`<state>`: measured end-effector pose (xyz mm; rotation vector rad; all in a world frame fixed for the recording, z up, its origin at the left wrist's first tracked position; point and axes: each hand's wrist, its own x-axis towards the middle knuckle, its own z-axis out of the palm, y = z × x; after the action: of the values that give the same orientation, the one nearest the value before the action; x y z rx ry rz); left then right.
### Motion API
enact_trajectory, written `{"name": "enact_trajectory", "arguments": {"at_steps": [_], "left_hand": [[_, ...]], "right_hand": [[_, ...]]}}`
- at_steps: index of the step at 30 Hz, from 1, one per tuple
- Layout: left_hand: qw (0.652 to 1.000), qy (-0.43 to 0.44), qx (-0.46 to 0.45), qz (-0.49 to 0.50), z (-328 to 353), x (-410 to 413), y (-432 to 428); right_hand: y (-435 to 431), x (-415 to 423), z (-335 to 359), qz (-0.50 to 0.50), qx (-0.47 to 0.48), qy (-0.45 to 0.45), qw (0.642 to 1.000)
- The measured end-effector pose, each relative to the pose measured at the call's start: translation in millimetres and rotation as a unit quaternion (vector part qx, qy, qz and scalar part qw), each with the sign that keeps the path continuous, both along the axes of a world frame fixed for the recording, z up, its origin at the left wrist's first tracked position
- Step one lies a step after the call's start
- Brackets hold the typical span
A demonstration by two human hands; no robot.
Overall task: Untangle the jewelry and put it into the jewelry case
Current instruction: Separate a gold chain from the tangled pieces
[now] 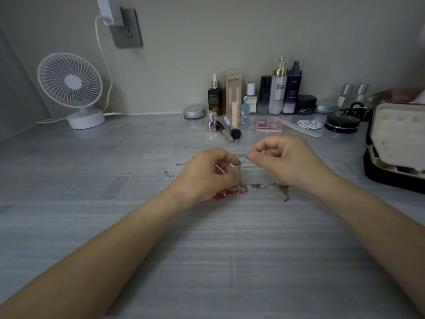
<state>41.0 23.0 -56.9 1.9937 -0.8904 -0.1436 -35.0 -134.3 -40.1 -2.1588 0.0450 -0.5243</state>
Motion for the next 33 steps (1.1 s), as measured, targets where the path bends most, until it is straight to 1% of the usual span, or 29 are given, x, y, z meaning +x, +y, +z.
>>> {"name": "enact_trajectory", "arguments": {"at_steps": [5,8,12,18,23,27,31,33], "left_hand": [[1.0,0.024,-0.005,-0.016,0.6,0.5,1.1],[0.999,0.042,0.01,-0.014,-0.7,2.0,1.1],[0.998,0.057,0.028,-0.01,-2.4,3.8,1.1],[0.996,0.04,0.084,0.0,-1.8,4.8,3.9],[0.993,0.019,0.111,0.02,-1.0,7.3,5.6],[0.991,0.021,0.126,0.033,-0.5,8.7,7.2],[0.989,-0.029,0.137,0.056,1.5,11.9,8.7],[0.991,-0.019,0.128,0.045,1.7,11.3,8.7]], "right_hand": [[2.2,-2.3,3.5,-0.002,0.033,-0.024,0.999],[3.5,-4.9,7.2,-0.005,0.066,-0.052,0.996],[4.5,-6.2,10.9,-0.012,0.104,-0.057,0.993],[1.8,-5.2,10.4,-0.024,0.141,-0.077,0.987],[0.9,-7.4,14.6,-0.021,0.184,-0.096,0.978],[2.7,-10.3,17.8,-0.014,0.206,-0.098,0.973],[5.3,-10.8,18.2,-0.019,0.206,-0.098,0.973],[4.2,-9.9,16.9,-0.023,0.196,-0.087,0.977]]}}
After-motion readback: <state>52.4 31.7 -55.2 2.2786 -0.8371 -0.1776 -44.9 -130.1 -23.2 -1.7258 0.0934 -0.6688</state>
